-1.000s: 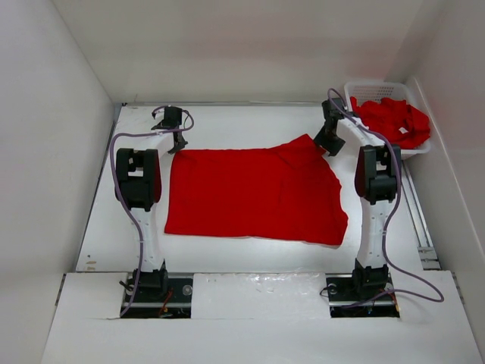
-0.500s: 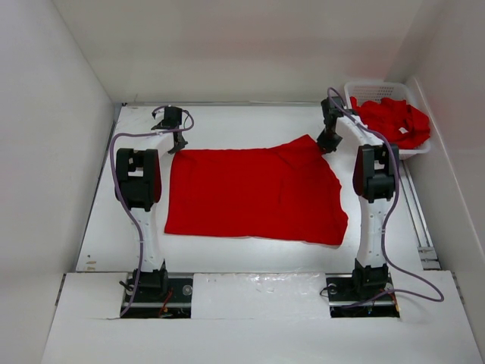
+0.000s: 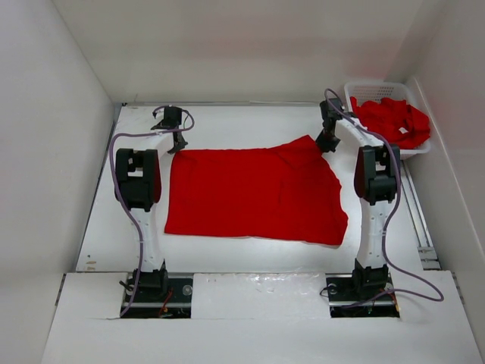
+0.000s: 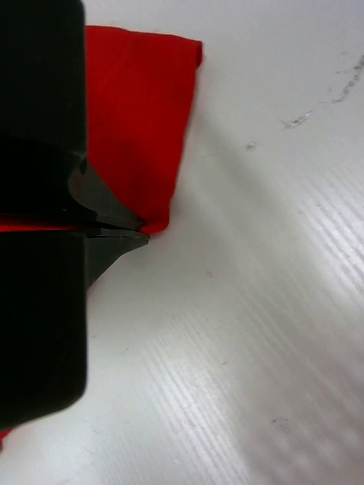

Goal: Fold and stack the t-shirts
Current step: Grap the side of the flattened tshirt furthest away from the robot with both arms, then fold the other side of the tshirt into a rectangle

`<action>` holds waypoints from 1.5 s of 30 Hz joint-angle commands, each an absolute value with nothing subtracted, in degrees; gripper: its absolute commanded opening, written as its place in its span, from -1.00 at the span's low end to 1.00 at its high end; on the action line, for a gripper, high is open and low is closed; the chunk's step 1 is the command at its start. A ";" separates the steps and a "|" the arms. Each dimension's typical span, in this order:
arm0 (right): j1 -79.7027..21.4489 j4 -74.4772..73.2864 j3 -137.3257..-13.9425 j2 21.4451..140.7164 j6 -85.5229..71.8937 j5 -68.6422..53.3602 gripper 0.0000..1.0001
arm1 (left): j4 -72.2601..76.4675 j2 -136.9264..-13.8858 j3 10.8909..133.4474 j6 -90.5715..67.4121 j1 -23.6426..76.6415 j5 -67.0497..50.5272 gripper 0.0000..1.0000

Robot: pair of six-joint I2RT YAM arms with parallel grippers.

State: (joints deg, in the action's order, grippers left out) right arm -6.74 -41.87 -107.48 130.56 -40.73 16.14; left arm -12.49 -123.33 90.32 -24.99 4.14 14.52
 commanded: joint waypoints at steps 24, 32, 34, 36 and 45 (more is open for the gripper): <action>-12.74 -51.40 -95.37 96.88 -39.11 19.25 -1.00 | -9.67 -96.16 69.00 -26.18 4.31 12.92 -1.00; -13.97 -55.28 -85.79 86.41 -40.34 16.87 -1.00 | -9.14 -87.81 57.85 -30.67 5.97 14.84 -1.00; -14.50 -57.20 -83.60 84.56 -40.34 16.35 -1.00 | -9.66 -85.52 56.69 -31.73 5.98 14.85 -1.00; -14.50 -58.27 -82.18 81.75 -40.34 15.83 -1.00 | -9.67 -82.99 54.85 -32.87 5.98 15.38 -1.00; -15.56 -63.45 -74.63 71.82 -42.28 11.26 -1.00 | -10.19 -78.49 51.42 -34.80 5.98 17.67 -1.00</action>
State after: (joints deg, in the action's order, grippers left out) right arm -14.74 -60.05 -76.01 74.96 -40.99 13.56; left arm -10.04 -80.12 51.99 -33.67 6.02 15.42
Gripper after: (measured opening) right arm 0.016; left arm 0.021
